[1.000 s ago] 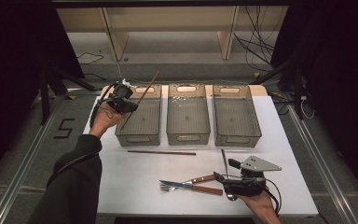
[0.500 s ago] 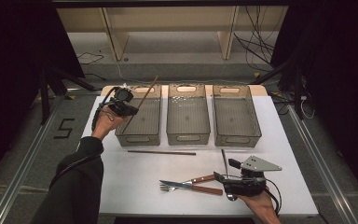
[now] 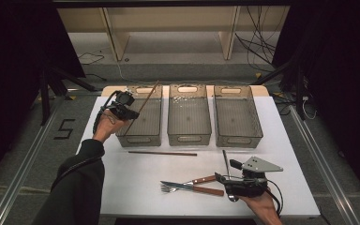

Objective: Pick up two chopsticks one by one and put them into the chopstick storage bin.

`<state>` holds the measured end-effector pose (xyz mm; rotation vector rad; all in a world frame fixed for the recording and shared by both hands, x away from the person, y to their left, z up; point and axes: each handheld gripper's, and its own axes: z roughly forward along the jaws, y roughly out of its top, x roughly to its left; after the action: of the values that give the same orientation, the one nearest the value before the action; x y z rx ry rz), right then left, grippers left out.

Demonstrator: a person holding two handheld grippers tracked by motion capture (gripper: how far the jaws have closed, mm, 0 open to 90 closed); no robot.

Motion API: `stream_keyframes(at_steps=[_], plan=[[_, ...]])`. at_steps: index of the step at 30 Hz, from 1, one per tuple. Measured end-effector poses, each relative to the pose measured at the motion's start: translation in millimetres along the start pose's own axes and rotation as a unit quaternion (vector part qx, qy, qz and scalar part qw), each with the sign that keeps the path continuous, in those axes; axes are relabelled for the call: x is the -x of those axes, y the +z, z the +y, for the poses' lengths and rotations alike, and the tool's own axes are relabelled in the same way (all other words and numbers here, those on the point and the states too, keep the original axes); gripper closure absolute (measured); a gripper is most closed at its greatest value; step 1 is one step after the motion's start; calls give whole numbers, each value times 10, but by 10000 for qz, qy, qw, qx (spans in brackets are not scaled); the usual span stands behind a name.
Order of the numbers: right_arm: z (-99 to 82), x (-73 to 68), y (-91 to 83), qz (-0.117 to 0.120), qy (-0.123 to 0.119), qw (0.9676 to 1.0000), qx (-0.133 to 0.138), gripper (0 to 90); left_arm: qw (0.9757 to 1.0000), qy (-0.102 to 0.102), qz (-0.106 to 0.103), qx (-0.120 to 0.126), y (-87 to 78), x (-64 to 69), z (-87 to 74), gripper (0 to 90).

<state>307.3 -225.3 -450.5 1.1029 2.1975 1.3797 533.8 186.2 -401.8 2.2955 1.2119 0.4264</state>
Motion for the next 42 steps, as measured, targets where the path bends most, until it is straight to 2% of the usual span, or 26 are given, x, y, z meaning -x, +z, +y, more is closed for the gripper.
stream_keyframes(at_steps=[3,5,10,16,22,25,28,32,35,40,41,42], plan=[[1,2,-2,-1,-6,10000,17,246,9999,-15,22,-101,27,1,0,832],[-1,4,-3,0,-1,10000,12,245,9999,-90,22,-62,28,1,1,799],[-2,6,-5,-3,14,10000,8,245,9999,-114,124,9,-23,4,24,734],[-2,3,-3,-1,4,10000,9,245,9998,101,62,133,-165,98,99,607],[-3,6,-3,-4,7,10000,7,246,9993,306,-28,230,-321,235,156,428],[-2,6,-3,-5,1,10000,8,246,9989,388,-130,239,-375,302,161,366],[-3,4,-4,-5,1,10000,11,246,9980,515,-319,195,-422,377,148,323],[-3,2,-2,-8,10,10000,2,246,9953,796,-536,130,-465,498,112,287],[-3,0,-1,-10,11,10000,-4,246,9921,1045,-687,21,-478,580,83,266],[-3,-2,0,-17,2,10000,-11,245,9845,1417,-1031,-65,-486,733,32,228],[-3,-1,0,-18,3,10000,-11,246,9824,1511,-1095,-77,-484,771,20,228],[-4,-1,-1,-19,6,10000,-11,245,9792,1669,-1146,-103,-487,820,6,227]])
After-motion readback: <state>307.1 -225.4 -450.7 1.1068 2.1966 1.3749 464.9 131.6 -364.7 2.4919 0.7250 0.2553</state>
